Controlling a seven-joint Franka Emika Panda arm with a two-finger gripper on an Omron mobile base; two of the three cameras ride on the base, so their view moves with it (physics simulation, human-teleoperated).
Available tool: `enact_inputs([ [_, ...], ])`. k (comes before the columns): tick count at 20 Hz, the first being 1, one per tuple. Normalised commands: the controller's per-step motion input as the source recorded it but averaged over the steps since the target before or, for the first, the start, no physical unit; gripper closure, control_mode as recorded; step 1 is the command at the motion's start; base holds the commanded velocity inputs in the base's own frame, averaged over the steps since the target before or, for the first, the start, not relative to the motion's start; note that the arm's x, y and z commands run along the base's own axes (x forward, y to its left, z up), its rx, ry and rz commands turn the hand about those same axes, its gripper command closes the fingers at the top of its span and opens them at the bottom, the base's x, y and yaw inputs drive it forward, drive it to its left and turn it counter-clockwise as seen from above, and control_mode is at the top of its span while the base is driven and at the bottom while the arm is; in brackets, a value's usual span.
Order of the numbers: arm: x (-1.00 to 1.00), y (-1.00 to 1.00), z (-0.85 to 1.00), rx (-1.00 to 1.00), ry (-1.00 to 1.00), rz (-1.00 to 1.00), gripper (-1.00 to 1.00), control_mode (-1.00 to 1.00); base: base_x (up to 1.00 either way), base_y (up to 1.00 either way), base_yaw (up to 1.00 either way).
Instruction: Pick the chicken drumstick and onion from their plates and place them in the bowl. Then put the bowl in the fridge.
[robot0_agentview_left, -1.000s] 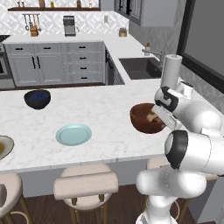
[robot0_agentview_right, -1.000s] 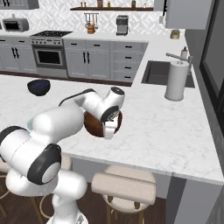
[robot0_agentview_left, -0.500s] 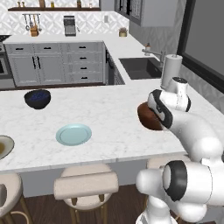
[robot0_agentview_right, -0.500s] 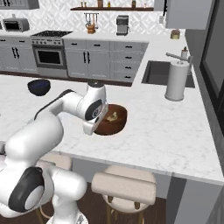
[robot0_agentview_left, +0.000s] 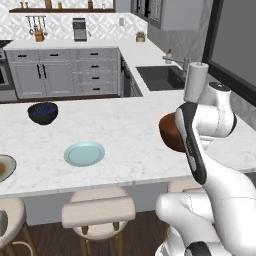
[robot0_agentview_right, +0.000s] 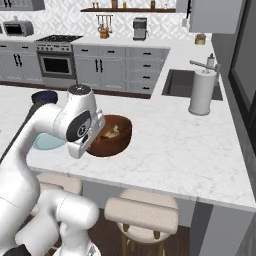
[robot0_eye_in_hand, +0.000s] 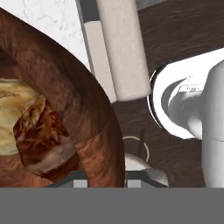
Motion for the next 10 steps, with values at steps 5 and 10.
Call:
enact_inputs([
  [5, -0.99, 0.19, 0.78, 0.0, -0.09, 0.0, 1.0, -1.0, 0.0, 0.0, 0.0],
  [10, -0.8, -0.01, 0.57, 0.03, -0.01, 0.0, 1.0, -1.0, 0.0, 0.0, 0.0],
])
